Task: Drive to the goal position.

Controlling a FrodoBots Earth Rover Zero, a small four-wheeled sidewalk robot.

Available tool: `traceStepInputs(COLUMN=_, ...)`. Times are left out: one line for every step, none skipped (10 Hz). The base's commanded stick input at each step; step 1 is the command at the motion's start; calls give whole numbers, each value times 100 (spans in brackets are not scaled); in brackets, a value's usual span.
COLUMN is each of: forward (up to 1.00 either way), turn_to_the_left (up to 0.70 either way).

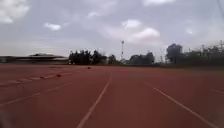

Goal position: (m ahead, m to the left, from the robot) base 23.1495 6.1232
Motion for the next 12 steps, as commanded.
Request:
traceStepInputs(forward=45, turn_to_the_left=0)
traceStepInputs(forward=45, turn_to_the_left=0)
traceStepInputs(forward=45, turn_to_the_left=0)
traceStepInputs(forward=45, turn_to_the_left=0)
traceStepInputs(forward=45, turn_to_the_left=0)
traceStepInputs(forward=45, turn_to_the_left=0)
traceStepInputs(forward=45, turn_to_the_left=0)
traceStepInputs(forward=45, turn_to_the_left=0)
traceStepInputs(forward=45, turn_to_the_left=0)
traceStepInputs(forward=45, turn_to_the_left=0)
traceStepInputs(forward=45, turn_to_the_left=0)
traceStepInputs(forward=45, turn_to_the_left=0)
